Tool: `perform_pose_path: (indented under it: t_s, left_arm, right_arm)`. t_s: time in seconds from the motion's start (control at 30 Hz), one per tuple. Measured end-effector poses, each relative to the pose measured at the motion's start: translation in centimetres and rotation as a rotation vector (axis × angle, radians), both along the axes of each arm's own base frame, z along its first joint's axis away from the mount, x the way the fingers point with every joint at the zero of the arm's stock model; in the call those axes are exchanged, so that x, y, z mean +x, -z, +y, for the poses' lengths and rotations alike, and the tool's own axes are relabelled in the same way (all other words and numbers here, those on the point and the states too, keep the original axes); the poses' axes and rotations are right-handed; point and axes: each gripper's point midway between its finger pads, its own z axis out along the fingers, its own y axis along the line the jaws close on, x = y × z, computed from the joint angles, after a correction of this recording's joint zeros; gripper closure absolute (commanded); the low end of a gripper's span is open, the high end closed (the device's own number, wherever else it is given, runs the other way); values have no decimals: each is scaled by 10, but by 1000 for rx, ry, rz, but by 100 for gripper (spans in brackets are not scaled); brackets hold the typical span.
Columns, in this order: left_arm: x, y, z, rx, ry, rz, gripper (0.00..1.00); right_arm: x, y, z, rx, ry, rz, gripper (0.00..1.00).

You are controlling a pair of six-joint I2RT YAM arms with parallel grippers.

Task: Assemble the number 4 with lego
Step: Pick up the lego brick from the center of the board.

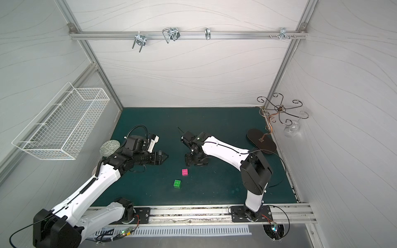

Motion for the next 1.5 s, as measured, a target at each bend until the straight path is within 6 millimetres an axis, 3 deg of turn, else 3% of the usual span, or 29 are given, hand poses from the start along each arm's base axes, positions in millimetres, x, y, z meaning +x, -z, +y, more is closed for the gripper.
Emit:
perform_pose_path:
  t_s: [0.37,0.7,0.97,1.5]
  left_arm:
    - [-13,-4,8,-28,-53,28,20]
    - [-24,-4,14,-37,-75,29,20]
    - [-27,-4,16,-35,-80,26,20]
    - [-26,-2,19,-28,-96,30,20]
  right_arm:
    - [-4,43,30,-26,-19,34,36]
    - [-4,51,61,-19,-60,20,40]
    - [-7,65,56,-69,-65,36,49]
    - [-9,69,54,-92,-76,34,68]
